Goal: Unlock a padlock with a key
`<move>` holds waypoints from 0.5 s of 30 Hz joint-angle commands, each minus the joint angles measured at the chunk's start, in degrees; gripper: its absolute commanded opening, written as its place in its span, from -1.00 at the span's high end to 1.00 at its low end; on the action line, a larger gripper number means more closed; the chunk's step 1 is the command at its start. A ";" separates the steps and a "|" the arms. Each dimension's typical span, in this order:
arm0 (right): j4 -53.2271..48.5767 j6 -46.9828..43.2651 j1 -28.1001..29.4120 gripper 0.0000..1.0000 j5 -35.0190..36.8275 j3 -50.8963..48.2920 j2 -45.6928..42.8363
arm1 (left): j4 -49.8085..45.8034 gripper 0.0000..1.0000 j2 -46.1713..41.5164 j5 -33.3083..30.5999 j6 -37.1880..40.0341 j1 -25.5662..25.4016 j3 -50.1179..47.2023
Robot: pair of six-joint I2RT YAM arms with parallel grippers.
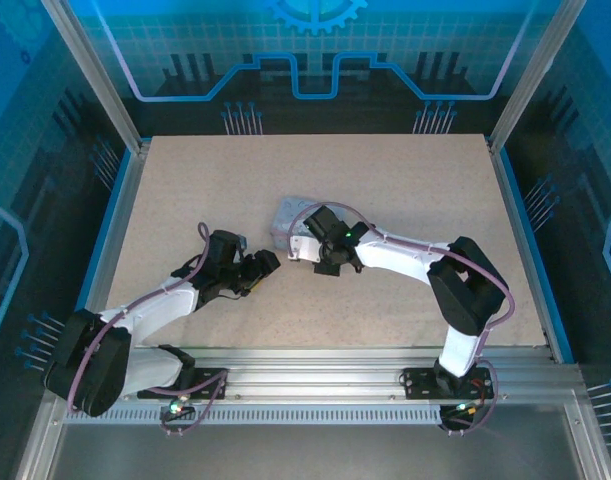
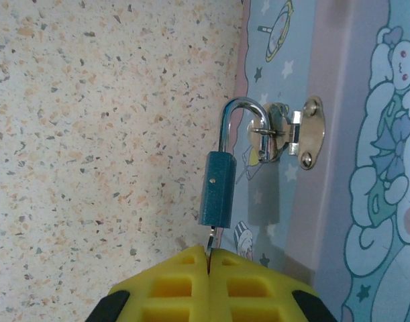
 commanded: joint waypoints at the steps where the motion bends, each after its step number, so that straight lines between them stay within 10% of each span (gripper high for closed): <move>1: 0.53 -0.94 0.93 1.00 0.49 -0.04 0.12 | -0.51 -0.45 -0.32 1.36 -0.20 0.33 0.63; 15: 1.45 -0.43 2.13 1.00 1.75 -1.61 -0.89 | 0.13 -0.45 -0.16 1.52 -0.31 0.33 0.19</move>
